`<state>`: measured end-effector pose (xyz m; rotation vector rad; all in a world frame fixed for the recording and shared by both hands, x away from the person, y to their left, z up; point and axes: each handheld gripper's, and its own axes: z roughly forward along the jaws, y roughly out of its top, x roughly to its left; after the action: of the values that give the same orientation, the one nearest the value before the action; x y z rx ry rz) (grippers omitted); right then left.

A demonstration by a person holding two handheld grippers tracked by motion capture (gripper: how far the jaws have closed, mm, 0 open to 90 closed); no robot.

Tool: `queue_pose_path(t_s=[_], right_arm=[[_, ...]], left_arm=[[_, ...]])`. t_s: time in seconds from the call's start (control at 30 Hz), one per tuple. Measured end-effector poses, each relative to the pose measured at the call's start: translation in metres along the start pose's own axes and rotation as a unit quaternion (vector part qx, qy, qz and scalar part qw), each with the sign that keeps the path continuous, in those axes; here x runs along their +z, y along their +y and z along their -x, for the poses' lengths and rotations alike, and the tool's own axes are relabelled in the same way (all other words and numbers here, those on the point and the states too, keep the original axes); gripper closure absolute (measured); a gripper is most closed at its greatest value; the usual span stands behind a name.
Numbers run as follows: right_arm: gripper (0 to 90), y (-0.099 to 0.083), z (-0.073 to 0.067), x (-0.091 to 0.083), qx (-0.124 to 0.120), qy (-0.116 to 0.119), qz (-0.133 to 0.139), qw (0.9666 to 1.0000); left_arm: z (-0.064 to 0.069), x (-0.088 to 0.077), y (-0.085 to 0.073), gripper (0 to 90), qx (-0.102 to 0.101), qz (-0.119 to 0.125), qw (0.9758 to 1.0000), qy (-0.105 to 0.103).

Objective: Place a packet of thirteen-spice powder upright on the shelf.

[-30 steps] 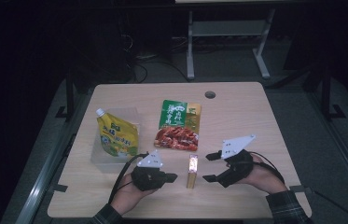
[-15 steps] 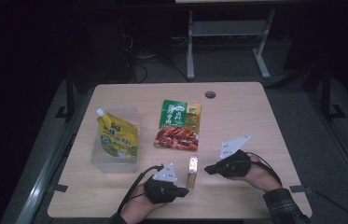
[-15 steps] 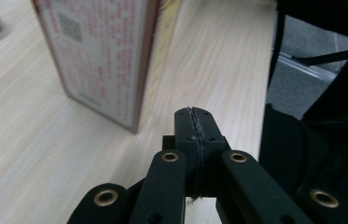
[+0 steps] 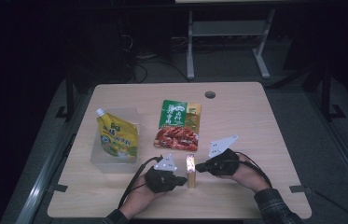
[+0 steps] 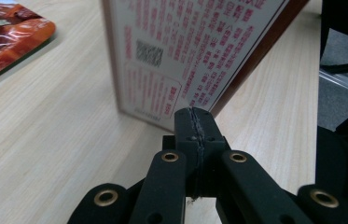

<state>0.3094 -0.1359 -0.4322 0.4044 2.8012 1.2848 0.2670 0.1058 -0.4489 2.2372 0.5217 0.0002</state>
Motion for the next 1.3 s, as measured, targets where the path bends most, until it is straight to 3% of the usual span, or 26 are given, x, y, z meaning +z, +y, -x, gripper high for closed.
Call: queue_pose_path(t_s=[0.4, 0.53, 0.67, 0.8, 0.93, 1.13, 1.3], right_arm=[[89.9, 0.005, 0.004, 0.006, 0.012, 0.000, 0.020, 0.9997], [88.7, 0.005, 0.006, -0.001, 0.013, -0.016, 0.020, 0.9996], [75.1, 0.002, 0.003, -0.017, 0.056, -0.041, 0.024, 0.9973], [58.0, -0.004, -0.005, -0.034, 0.083, -0.068, 0.023, 0.9939], [42.6, -0.007, -0.018, -0.046, 0.105, -0.064, 0.038, 0.9917], [28.5, -0.003, -0.040, -0.049, 0.112, -0.053, 0.051, 0.9910], [26.0, 0.012, -0.046, -0.038, 0.106, -0.060, 0.053, 0.9911]], left_arm=[[0.008, 0.013, 0.006, 89.6, 0.011, 0.004, 0.9998, -0.015], [0.007, 0.010, 0.006, 89.5, 0.011, 0.007, 0.9998, -0.013], [0.005, 0.001, 0.004, 89.5, 0.005, 0.014, 0.9998, -0.011], [0.004, -0.010, -0.001, 85.8, 0.003, 0.005, 1.0000, -0.005], [0.004, -0.023, -0.009, 77.7, 0.002, -0.002, 1.0000, 0.006], [0.001, -0.039, -0.019, 58.4, 0.009, -0.018, 0.9994, 0.027], [0.003, -0.049, -0.030, 46.9, 0.008, -0.021, 0.9992, 0.034]])
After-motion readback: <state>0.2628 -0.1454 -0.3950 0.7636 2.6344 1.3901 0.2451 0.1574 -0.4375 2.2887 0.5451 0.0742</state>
